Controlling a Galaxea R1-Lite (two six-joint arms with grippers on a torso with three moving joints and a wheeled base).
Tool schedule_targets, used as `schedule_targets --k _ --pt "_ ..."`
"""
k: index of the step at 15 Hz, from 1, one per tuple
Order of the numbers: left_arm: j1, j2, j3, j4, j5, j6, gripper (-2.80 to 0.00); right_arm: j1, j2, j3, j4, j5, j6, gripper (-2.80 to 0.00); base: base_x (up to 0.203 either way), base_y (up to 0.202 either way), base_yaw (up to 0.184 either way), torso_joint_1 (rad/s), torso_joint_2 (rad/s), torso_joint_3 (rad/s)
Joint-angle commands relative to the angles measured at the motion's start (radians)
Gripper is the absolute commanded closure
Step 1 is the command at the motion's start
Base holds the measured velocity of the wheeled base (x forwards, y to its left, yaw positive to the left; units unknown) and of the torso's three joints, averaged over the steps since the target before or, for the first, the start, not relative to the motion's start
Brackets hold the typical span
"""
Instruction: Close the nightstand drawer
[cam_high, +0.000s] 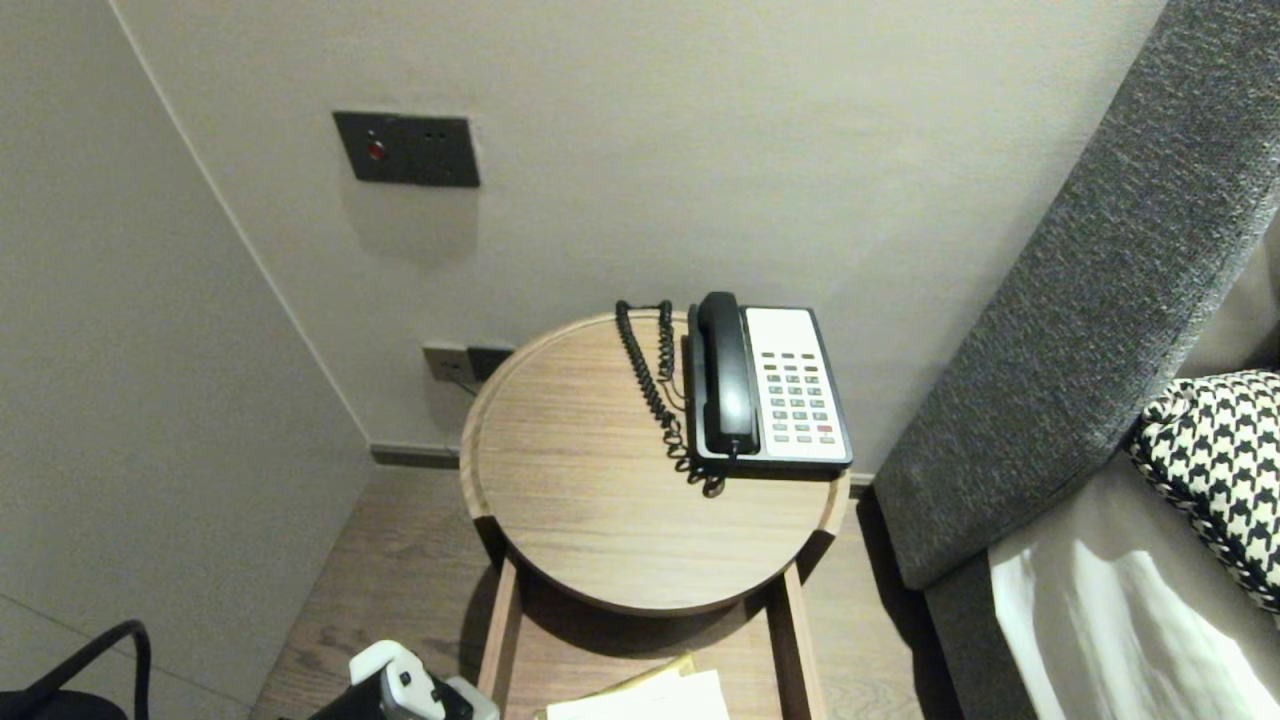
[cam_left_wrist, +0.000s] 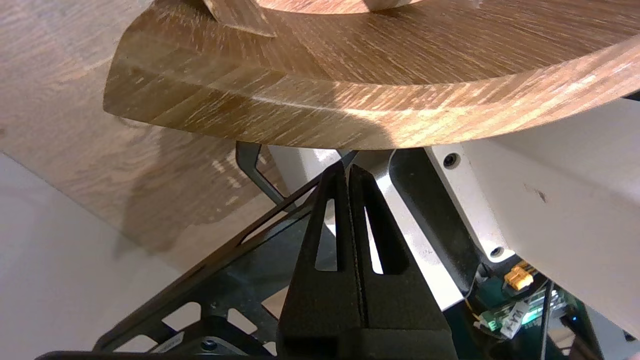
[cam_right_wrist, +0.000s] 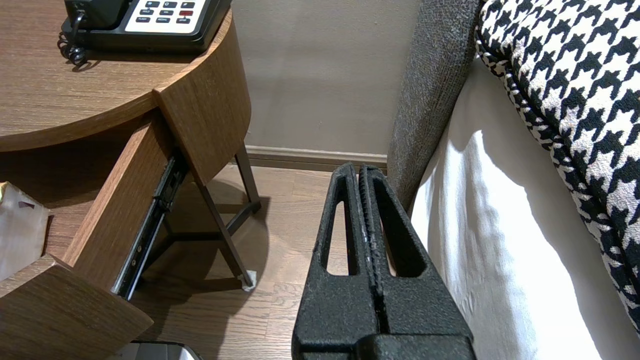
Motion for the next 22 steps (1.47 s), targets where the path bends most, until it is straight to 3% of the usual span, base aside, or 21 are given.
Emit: schedule_targets --k 1,5,7,22 --pt "-0.004 0.014 -0.003 -0.009 0.007 -0.017 0.0 0.0 0.0 0.012 -0.001 0.0 0.0 0.0 0.0 0.0 0.0 0.0 0.0 0.0" --pt "-0.002 0.021 -0.001 -0.09 0.016 -0.05 0.0 0.0 0.0 0.012 -0.001 0.0 -0.002 0.0 0.0 0.0 0.0 0.0 0.0 0.0" --pt "-0.002 0.031 -0.004 -0.103 0.05 -0.056 0.0 0.0 0.0 0.012 -0.001 0.0 0.0 0.0 0.0 0.0 0.0 0.0 0.0 0.0" --pt "0.072 0.082 -0.031 -0.243 0.124 -0.069 0.0 0.0 0.0 0.012 -0.001 0.0 0.0 0.0 0.0 0.0 0.0 0.0 0.0 0.0"
